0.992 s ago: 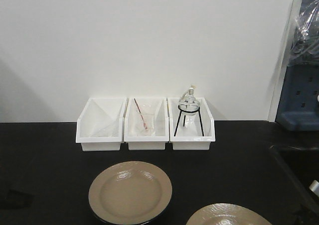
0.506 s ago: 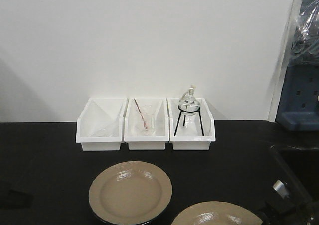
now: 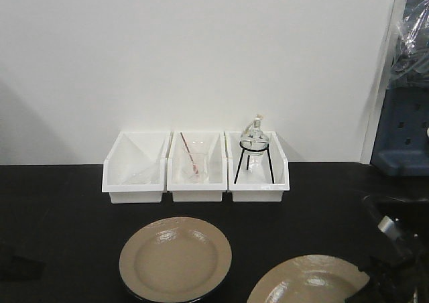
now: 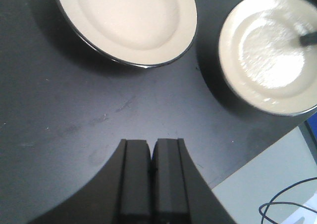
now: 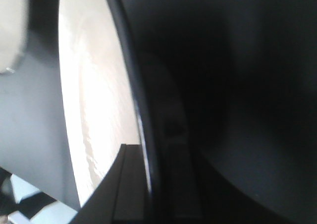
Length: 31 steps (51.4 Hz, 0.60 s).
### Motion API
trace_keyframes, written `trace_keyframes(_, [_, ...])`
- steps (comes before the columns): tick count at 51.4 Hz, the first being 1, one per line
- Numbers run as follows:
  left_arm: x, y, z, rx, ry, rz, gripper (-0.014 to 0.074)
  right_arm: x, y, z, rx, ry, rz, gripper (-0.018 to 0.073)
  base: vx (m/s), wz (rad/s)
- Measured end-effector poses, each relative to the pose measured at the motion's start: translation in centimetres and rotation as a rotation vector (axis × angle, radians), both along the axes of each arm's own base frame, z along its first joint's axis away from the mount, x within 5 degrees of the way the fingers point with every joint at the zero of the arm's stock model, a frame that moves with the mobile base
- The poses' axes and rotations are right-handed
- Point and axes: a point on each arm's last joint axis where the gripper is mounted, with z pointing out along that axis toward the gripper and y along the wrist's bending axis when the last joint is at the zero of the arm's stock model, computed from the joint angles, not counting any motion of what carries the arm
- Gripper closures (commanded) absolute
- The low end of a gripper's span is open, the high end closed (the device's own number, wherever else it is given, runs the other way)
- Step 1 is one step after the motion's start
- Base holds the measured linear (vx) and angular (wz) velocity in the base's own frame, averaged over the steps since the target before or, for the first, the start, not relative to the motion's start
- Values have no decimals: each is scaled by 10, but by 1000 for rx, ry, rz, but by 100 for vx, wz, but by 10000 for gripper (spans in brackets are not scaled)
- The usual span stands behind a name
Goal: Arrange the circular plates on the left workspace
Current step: 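Lift the plate and carry it over the other tan plate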
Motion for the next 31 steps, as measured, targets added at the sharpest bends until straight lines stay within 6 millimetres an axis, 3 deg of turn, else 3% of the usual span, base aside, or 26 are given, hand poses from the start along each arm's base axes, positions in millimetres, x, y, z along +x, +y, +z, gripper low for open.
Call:
trace_keyframes(14, [0, 0, 0, 3, -2, -1, 600, 23, 18, 50, 188, -175, -122, 564, 0, 0])
trace_keyframes(20, [1, 0, 0, 4, -6, 3, 600, 36, 43, 57, 230, -229, -152, 564, 0, 0])
trace_keyframes(31, [1, 0, 0, 4, -7, 4, 600, 62, 115, 50, 277, -269, -144, 564, 0, 0])
